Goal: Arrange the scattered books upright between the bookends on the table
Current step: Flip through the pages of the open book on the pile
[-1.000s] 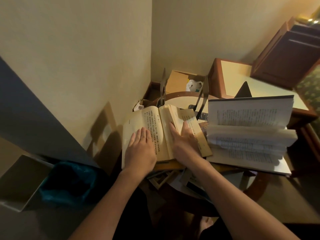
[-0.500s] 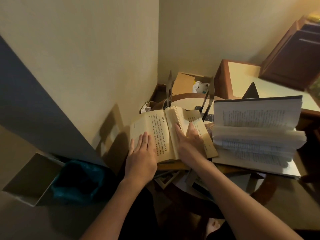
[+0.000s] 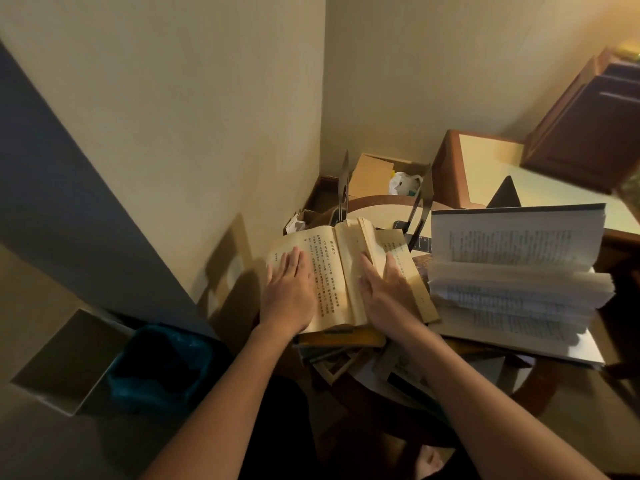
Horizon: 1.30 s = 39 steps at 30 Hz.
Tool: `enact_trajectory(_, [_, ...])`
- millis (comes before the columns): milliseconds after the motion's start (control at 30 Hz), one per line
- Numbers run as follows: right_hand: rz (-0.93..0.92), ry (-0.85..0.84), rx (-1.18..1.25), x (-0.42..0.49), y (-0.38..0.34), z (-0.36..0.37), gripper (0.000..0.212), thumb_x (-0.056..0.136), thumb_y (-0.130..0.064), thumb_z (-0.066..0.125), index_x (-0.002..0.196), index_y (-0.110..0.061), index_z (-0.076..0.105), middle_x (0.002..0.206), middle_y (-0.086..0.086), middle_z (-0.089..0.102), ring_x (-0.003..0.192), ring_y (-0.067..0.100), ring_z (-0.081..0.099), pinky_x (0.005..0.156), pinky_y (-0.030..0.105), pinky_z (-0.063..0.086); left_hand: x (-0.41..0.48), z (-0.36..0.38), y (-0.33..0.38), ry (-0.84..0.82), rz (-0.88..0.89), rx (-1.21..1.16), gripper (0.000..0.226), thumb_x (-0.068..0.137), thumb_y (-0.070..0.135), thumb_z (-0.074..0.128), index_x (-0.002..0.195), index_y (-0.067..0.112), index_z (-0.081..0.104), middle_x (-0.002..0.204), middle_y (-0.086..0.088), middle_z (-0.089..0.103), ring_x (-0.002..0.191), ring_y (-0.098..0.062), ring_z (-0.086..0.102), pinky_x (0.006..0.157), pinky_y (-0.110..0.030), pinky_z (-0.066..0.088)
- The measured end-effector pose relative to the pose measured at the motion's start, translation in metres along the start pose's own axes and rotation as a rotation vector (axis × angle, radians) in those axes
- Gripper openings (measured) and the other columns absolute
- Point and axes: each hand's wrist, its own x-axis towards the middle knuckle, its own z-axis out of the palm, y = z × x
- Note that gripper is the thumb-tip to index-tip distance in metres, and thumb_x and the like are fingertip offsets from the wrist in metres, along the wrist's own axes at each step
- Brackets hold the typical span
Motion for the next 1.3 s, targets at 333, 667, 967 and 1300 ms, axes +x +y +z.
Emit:
enact_trajectory(333, [-0.022,0.001,-0.045,-0.006,-0.003,0.0,0.054,0.105,-0.052,0.033,0.156,-0.046,0.015,0.167,-0.002,-0.002,0.153,0.029,0.004,0.123,0.053,0.016,-0.03,0.001,0.002,0.019,-0.032,0.016,0.057,0.108,0.038,0.014,0.161,0.02,0.002,0.169,0.004,0.002,0.156,-0.019,0.0,0.126,-0.051,0.003])
enact_trajectory(667, [-0.052,0.044,-0.107,-0.002,-0.001,0.004,0.052,0.105,-0.051,0.031,0.155,-0.045,0.02,0.167,0.004,0.001,0.153,0.031,0.007,0.122,0.052,0.017,-0.005,-0.002,0.001,0.008,-0.029,0.012,0.056,0.108,0.036,0.016,0.161,0.02,0.004,0.169,0.004,0.003,0.156,-0.02,0.001,0.125,-0.054,0.004])
enact_trajectory(967, [-0.071,0.042,-0.165,-0.002,0.002,0.005,0.052,0.106,-0.051,0.028,0.156,-0.045,0.016,0.167,0.005,-0.001,0.153,0.032,0.006,0.122,0.055,0.018,-0.056,0.003,0.01,0.055,-0.031,0.029,0.056,0.107,0.036,0.018,0.16,0.023,0.005,0.168,0.006,0.007,0.156,-0.02,0.002,0.125,-0.055,0.005])
enact_trajectory(1300, [-0.095,-0.129,0.288,-0.012,-0.011,-0.031,0.07,0.106,-0.041,0.04,0.152,-0.055,-0.011,0.166,-0.002,0.005,0.132,0.018,0.037,0.103,0.035,0.042,-0.019,-0.018,-0.02,0.001,-0.376,-0.694,0.097,0.088,0.061,0.064,0.161,0.021,0.014,0.153,-0.009,0.042,0.135,-0.029,0.047,0.098,-0.04,0.047])
